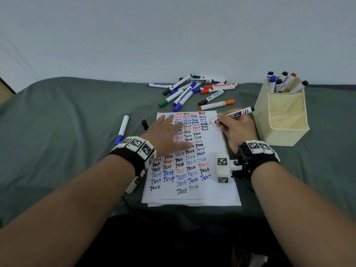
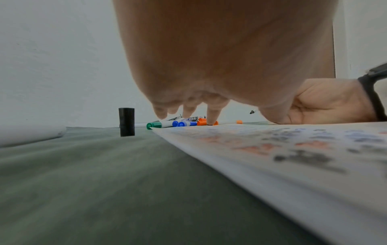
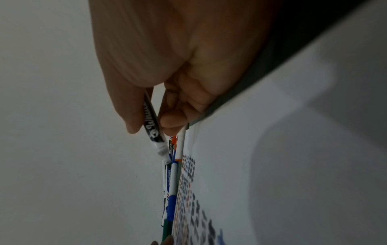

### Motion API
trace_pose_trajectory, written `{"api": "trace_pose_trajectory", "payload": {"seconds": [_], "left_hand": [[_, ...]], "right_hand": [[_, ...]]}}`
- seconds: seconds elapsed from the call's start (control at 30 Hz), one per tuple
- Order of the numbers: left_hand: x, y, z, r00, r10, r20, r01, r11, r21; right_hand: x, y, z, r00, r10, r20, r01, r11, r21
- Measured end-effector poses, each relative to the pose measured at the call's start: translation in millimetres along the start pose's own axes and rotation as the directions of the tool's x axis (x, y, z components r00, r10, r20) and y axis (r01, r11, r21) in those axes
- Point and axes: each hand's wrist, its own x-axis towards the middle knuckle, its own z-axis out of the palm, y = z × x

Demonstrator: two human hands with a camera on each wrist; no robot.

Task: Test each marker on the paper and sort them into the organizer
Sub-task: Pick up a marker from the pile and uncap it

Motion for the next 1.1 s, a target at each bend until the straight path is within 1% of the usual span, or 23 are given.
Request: {"api": "trace_pose_trajectory", "payload": {"seconds": [0.07, 0.13, 0.2, 0.23, 0.3, 0.4, 0.47, 0.53, 0.67, 0.73, 0.8, 0.9, 0.97, 1.03, 1.1], "left_hand": [[-3.6, -0.7, -5.4, 0.989, 0.034, -0.143, -0.028, 0.999, 0.042], [-6.9, -3.5, -9.8, 0.957, 0.046, -0.287, -0.029, 0.998, 0.064], [-9.4, -7.8, -13.5, 0.922, -0.005, -0.388, 0.038, 0.996, 0.078], [-9.9, -10.5, -14.9, 0.912, -0.051, -0.406, 0.091, 0.993, 0.080], [-9.4, -16.7, -17.1, 0.906, -0.150, -0.396, 0.193, 0.979, 0.070], [-8.0, -25.9, -19.6, 0.897, -0.288, -0.336, 0.304, 0.953, -0.005], [-5.5, -32.2, -18.0, 0.888, -0.348, -0.302, 0.349, 0.936, -0.053], [-2.4, -38.7, -15.0, 0.881, -0.370, -0.294, 0.359, 0.929, -0.093], [3.9, -45.6, -9.1, 0.878, -0.366, -0.310, 0.346, 0.931, -0.121], [6.9, -45.4, -8.7, 0.857, -0.372, -0.357, 0.349, 0.928, -0.129], [8.8, -44.3, -9.2, 0.834, -0.378, -0.403, 0.336, 0.926, -0.172], [8.5, -37.9, -9.1, 0.822, -0.342, -0.456, 0.244, 0.934, -0.260], [5.9, -30.1, -10.8, 0.844, -0.286, -0.454, 0.178, 0.948, -0.266], [2.8, -22.6, -13.3, 0.881, -0.238, -0.409, 0.130, 0.953, -0.274], [0.2, -17.3, -14.3, 0.906, -0.187, -0.381, 0.081, 0.957, -0.279]], "right_hand": [[-2.2, -0.5, 0.4, 1.000, 0.003, 0.020, -0.003, 0.999, 0.044], [-3.8, -0.9, -1.0, 0.999, 0.005, 0.037, -0.006, 0.999, 0.036], [-4.9, -2.0, -2.6, 0.998, 0.006, 0.066, -0.007, 1.000, 0.021], [-5.1, -2.7, -3.0, 0.997, 0.009, 0.080, -0.011, 1.000, 0.025], [-5.4, -3.9, -2.8, 0.996, 0.030, 0.087, -0.034, 0.998, 0.052], [-6.9, -5.3, -1.8, 0.993, 0.066, 0.094, -0.079, 0.988, 0.135], [-8.3, -5.7, -1.8, 0.991, 0.077, 0.106, -0.095, 0.979, 0.180], [-9.4, -6.6, -1.9, 0.990, 0.081, 0.116, -0.102, 0.977, 0.189], [-10.1, -8.9, -1.5, 0.989, 0.079, 0.126, -0.100, 0.980, 0.173], [-10.8, -9.0, -1.7, 0.989, 0.058, 0.137, -0.081, 0.983, 0.167], [-11.4, -8.7, -2.1, 0.989, 0.037, 0.146, -0.061, 0.985, 0.161], [-11.5, -8.4, -3.8, 0.989, 0.026, 0.143, -0.040, 0.994, 0.102], [-11.5, -8.5, -4.1, 0.989, 0.028, 0.143, -0.037, 0.998, 0.060], [-12.1, -8.7, -3.4, 0.988, 0.037, 0.150, -0.046, 0.998, 0.054], [-13.4, -10.1, -2.1, 0.983, 0.054, 0.173, -0.067, 0.995, 0.070]]}}
